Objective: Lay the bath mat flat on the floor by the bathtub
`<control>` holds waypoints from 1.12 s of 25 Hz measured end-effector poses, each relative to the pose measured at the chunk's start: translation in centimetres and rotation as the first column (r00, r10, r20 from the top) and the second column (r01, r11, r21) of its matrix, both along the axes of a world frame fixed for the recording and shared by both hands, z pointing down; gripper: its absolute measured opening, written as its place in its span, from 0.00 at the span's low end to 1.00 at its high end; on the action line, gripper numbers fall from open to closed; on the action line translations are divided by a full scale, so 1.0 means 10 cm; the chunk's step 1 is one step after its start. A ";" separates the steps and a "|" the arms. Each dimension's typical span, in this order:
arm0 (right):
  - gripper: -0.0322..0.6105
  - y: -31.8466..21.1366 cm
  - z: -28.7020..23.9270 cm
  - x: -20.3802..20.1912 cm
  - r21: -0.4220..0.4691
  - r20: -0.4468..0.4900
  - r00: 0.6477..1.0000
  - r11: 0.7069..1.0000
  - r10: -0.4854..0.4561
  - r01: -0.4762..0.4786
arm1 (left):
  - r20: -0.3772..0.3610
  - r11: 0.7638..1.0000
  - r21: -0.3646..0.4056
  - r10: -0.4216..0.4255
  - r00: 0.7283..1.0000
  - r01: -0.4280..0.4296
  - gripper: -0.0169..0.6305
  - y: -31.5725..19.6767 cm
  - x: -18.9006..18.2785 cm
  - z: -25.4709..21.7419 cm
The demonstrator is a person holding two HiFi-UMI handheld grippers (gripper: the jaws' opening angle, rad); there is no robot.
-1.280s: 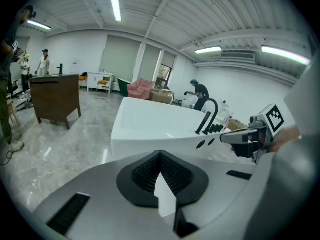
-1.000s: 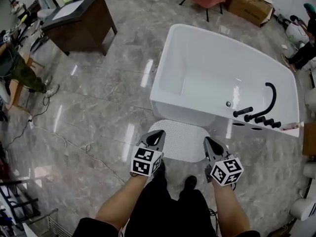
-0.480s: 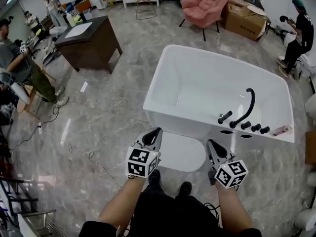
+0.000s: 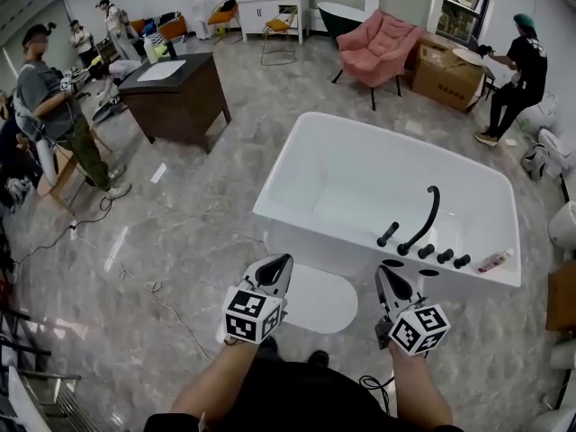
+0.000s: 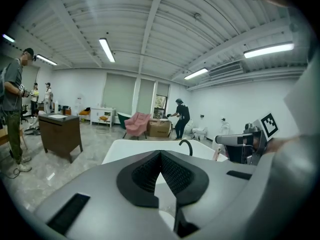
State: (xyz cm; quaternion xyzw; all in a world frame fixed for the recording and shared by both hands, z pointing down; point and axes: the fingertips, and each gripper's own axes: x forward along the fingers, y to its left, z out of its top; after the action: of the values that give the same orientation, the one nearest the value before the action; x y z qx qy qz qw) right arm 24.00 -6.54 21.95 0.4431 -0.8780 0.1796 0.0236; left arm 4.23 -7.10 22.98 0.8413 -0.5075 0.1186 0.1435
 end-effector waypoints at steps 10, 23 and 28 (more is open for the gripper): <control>0.07 0.02 -0.41 0.11 0.066 0.016 0.995 0.993 0.101 -0.101 | -0.003 0.993 0.096 0.073 0.997 -0.072 0.04 -0.28 -0.02 -0.44; 0.07 -0.13 -0.88 -0.40 0.167 0.000 1.000 0.986 0.031 -0.030 | -0.003 0.990 0.138 0.002 1.000 -0.001 0.04 -0.36 -0.61 -0.71; 0.07 -0.03 -0.76 -0.25 0.143 0.001 0.998 0.987 0.068 -0.068 | -0.005 0.990 0.140 0.011 1.000 -0.010 0.04 -0.30 -0.52 -0.67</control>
State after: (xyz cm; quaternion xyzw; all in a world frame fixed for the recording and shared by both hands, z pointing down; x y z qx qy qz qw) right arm 21.51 -6.83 14.37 0.4738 -0.8729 0.1160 -0.0128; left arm -0.97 -10.15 16.27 0.8522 -0.5099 0.0811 0.0847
